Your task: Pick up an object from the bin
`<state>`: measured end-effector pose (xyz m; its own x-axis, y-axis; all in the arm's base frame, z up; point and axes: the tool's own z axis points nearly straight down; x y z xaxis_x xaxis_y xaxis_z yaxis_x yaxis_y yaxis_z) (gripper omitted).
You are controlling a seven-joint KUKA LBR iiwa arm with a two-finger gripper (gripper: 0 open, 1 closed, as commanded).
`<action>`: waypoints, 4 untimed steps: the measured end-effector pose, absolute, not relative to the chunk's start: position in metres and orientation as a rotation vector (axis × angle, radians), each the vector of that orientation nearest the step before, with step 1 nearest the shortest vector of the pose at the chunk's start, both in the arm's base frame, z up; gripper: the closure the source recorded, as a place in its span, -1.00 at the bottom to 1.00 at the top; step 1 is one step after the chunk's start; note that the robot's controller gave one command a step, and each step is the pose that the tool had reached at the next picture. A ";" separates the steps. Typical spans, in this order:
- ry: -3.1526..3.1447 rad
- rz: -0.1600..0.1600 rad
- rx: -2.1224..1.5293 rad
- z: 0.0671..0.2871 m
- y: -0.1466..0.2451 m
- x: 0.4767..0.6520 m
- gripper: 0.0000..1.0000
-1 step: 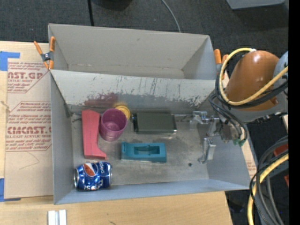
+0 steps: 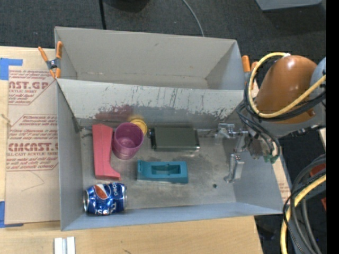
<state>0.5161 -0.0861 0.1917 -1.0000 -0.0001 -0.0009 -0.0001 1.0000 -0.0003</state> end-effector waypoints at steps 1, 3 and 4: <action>3.136 -0.002 -0.009 0.144 -0.057 0.511 -1.00; 3.141 0.002 -0.042 0.073 -0.011 0.503 -1.00; 3.131 0.005 0.051 0.070 0.047 0.514 1.00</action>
Offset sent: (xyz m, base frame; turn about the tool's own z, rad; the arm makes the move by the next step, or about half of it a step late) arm 0.0057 0.0697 -0.1092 -0.0197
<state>0.5137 0.0466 0.0704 -0.9994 0.0329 -0.0101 0.0329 0.9995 0.0032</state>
